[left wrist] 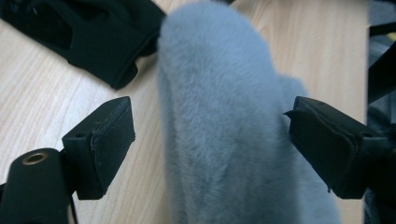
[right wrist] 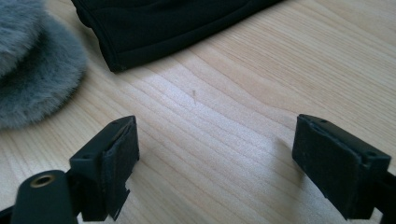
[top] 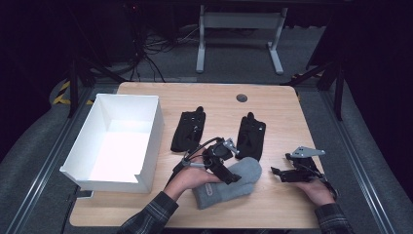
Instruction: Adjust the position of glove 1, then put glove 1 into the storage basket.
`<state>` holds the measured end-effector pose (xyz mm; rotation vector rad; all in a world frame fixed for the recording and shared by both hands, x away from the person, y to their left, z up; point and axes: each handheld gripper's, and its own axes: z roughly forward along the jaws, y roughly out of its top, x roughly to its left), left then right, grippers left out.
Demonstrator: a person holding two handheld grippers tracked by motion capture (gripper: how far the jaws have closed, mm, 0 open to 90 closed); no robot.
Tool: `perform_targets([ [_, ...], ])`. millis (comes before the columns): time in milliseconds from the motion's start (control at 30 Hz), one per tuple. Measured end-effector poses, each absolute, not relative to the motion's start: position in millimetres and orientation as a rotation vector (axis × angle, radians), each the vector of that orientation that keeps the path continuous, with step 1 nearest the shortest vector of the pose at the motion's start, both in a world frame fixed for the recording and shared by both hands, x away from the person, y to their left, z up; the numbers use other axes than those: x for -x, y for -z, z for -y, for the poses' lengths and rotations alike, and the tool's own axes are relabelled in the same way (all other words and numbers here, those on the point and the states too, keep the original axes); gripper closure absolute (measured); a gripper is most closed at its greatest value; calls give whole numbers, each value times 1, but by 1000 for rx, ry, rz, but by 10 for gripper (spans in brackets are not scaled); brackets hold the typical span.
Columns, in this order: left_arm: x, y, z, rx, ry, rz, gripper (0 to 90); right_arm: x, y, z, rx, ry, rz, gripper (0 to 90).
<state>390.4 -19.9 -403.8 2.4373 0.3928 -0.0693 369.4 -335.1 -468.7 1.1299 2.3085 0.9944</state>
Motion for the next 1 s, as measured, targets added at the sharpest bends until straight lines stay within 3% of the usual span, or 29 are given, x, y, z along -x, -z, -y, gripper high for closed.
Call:
perform_targets([
  [700, -396, 439, 35, -2580, 142, -362, 152, -370, 469, 335, -1130, -995, -2310, 149],
  [1000, -395, 442, 39, -2598, 220, -302, 348, -370, 469, 335, -1130, -994, -2310, 149],
])
